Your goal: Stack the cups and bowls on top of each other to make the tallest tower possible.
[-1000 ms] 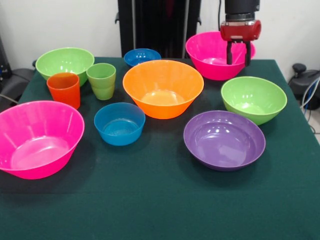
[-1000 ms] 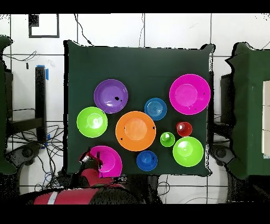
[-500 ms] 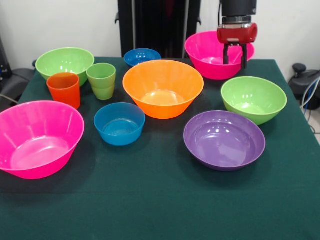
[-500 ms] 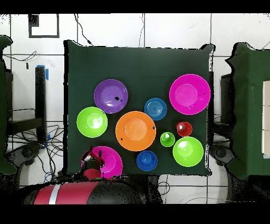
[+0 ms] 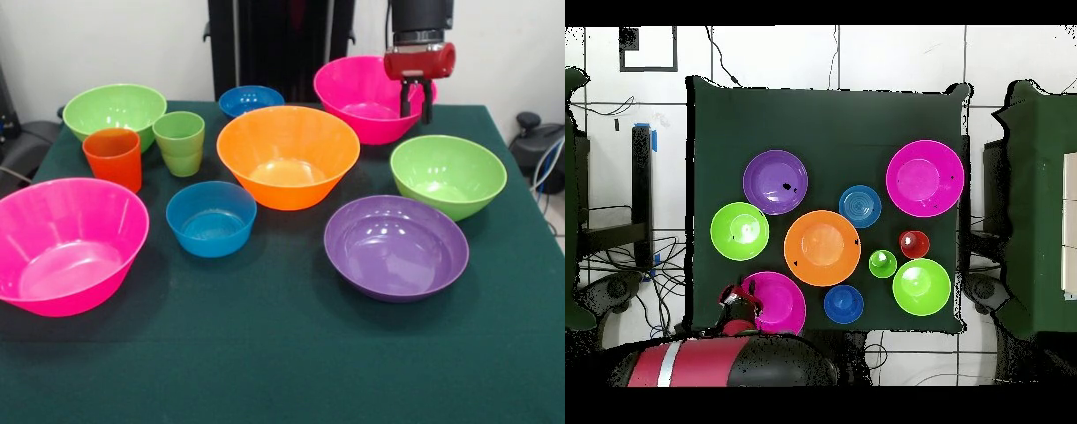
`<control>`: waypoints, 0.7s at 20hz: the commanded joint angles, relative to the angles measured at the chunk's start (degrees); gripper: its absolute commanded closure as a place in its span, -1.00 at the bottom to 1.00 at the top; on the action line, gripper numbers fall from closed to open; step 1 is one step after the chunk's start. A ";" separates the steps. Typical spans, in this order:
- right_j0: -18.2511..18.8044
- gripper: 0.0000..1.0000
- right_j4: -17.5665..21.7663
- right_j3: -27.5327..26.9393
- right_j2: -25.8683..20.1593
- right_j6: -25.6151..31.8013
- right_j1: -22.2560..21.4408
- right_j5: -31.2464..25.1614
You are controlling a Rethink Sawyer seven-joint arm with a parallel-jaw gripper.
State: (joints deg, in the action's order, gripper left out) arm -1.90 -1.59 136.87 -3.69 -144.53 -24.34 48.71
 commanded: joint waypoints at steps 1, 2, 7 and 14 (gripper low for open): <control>0.18 1.00 -3.15 -4.70 -3.76 -12.89 2.99 -1.07; -0.07 1.00 -3.53 -4.42 -3.72 -12.97 2.82 -1.07; -1.19 1.00 -4.46 0.10 -3.28 -12.91 -2.29 -2.51; -1.59 1.00 -8.93 13.71 -3.83 -9.85 -28.71 -19.74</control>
State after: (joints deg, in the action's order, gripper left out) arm -2.38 -4.78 143.72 -3.78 -144.53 -36.33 43.37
